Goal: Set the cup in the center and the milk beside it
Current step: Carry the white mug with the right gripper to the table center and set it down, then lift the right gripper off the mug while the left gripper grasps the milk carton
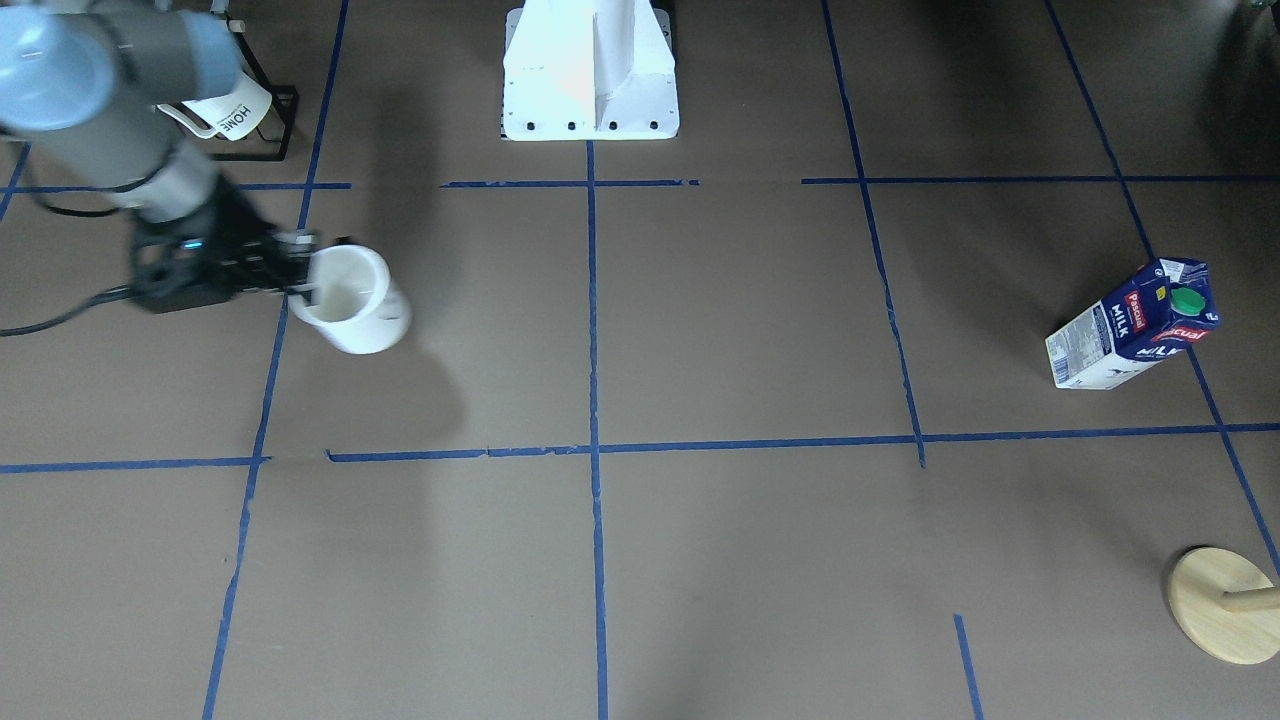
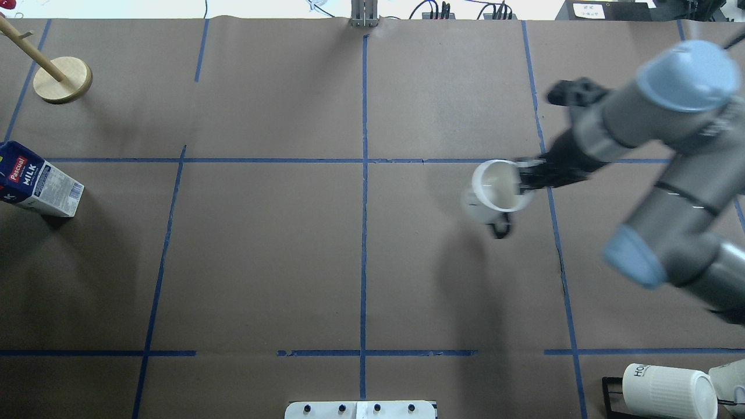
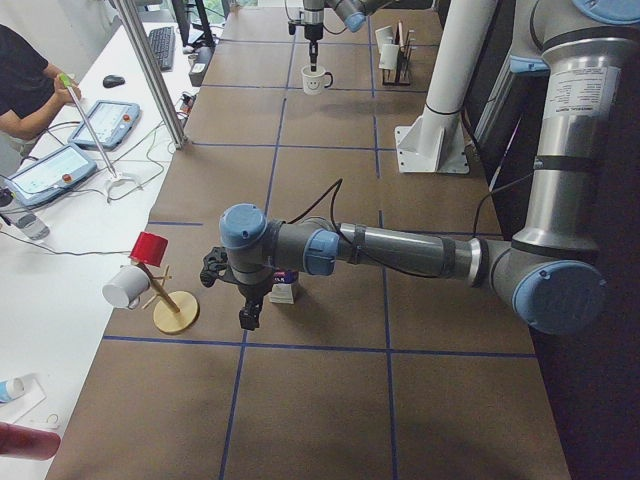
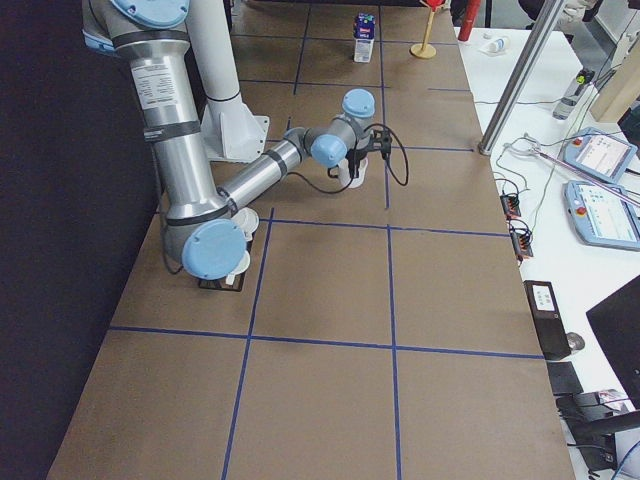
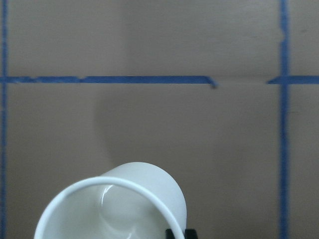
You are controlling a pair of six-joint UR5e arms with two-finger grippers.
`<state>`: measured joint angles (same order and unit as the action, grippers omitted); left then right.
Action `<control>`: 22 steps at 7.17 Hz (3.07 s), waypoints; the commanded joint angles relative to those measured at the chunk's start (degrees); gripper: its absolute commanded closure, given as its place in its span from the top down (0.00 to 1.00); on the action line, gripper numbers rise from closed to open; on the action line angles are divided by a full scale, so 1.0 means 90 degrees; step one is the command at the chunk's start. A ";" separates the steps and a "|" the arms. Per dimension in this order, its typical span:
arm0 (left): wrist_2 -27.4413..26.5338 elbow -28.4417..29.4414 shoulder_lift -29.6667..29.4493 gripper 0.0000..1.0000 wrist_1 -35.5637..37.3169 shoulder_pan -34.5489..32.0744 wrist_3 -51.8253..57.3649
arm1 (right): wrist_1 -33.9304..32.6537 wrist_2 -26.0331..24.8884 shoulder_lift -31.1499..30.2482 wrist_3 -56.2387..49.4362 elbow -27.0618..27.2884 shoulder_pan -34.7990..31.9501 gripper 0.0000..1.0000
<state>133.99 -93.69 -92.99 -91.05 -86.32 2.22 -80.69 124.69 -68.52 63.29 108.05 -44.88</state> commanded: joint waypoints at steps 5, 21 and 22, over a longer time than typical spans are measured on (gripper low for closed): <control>0.0220 -0.0010 0.0019 1.00 -0.0010 0.0001 0.0008 | -0.0078 -0.1119 0.2740 0.2089 -0.2618 0.0845 0.00; -0.0444 -0.1709 -0.2846 0.02 0.3256 0.2040 -0.3238 | 0.0157 0.0970 -0.0350 -0.0295 -0.0561 -0.2042 1.00; -0.0425 -0.1854 -0.3325 0.02 0.3387 0.2816 -0.4182 | 0.0157 0.0970 -0.0907 -0.1261 -0.0463 -0.2296 1.00</control>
<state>130.00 -108.52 -114.20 -67.92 -66.69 -27.17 -79.27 133.28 -70.35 61.82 102.41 -62.42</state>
